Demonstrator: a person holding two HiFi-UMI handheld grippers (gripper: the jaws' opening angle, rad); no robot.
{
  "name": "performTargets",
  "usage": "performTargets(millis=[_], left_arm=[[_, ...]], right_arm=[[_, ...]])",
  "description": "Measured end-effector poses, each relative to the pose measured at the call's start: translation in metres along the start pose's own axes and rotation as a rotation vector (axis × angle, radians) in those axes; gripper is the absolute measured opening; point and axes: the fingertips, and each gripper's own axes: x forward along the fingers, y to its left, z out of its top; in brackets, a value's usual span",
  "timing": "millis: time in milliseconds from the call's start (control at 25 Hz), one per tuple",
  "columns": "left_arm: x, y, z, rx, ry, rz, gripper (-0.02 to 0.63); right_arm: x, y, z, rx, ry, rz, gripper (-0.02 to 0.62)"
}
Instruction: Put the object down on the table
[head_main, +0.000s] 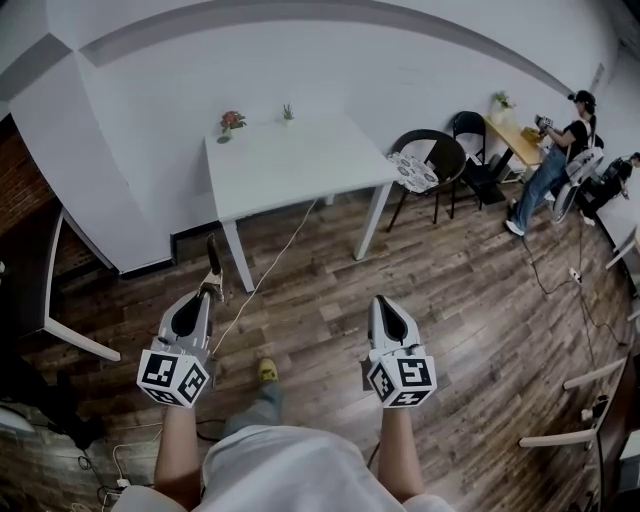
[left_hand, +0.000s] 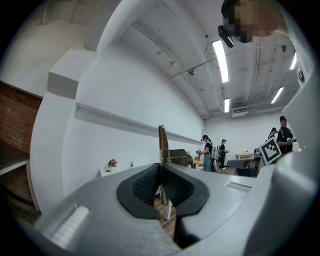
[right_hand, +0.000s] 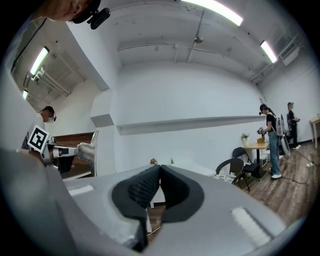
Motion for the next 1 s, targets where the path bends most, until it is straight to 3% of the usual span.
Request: performTargets(millis=[520,1000], left_arm=[[0.097,0.076,-0.023,-0.022,0.042,0.009,0.012],[0.19,0.162,-0.019,-0.072,0.034,-0.001,0.012]], right_arm=[[0.127,-0.008,-0.009,-0.008,0.031,0.012,0.003],[0.251,0.0,0.01,-0.027,0.046,-0.002,0.003]])
